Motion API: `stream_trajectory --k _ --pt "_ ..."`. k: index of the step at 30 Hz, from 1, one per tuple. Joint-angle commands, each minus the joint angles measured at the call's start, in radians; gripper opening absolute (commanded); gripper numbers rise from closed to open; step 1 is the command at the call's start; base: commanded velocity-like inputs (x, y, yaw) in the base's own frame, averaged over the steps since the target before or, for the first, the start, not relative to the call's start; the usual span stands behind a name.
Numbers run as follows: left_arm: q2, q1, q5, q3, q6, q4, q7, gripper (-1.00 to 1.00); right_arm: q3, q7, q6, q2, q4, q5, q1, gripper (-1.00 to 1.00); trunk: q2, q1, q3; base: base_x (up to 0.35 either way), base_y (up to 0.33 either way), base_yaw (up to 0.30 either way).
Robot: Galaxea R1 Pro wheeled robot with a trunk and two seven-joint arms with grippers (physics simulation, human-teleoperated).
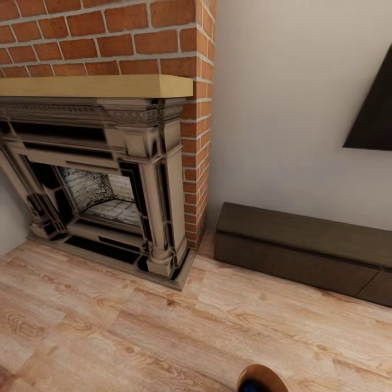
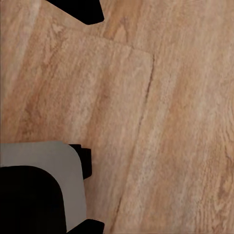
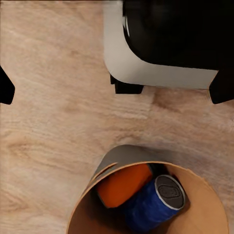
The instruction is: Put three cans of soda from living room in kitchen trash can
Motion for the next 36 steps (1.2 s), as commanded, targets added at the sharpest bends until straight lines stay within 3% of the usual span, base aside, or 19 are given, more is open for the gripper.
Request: stream_trajectory --k 1,9,16,24,36 --pt "0.000 0.002 -0.001 0.000 0.000 0.001 0.000 1.00 0.000 -0.006 0.033 0.001 0.000 0.000 0.002 1.00 0.007 -0.004 0.003 0.000 0.000 0.000" --pt "0.000 0.031 -0.003 0.000 0.007 0.002 0.000 1.00 0.002 -0.103 0.196 0.002 0.000 0.000 0.010 1.00 0.063 -0.035 0.028 0.000 0.000 0.000" --pt "0.000 0.061 -0.003 0.000 0.020 0.011 0.018 1.00 0.005 -0.162 0.269 0.011 0.000 0.001 0.030 1.00 0.112 -0.061 0.050 0.000 0.000 0.000" --pt "0.000 0.069 -0.002 0.001 0.104 0.016 0.035 1.00 0.006 -0.183 0.306 0.020 0.000 0.067 0.042 1.00 0.168 -0.092 0.075 0.000 0.000 0.000" --pt "0.002 0.081 0.003 0.006 0.238 0.018 0.052 1.00 0.006 -0.186 0.342 0.023 0.000 0.087 0.059 1.00 0.252 -0.138 0.113 0.000 0.000 0.000"
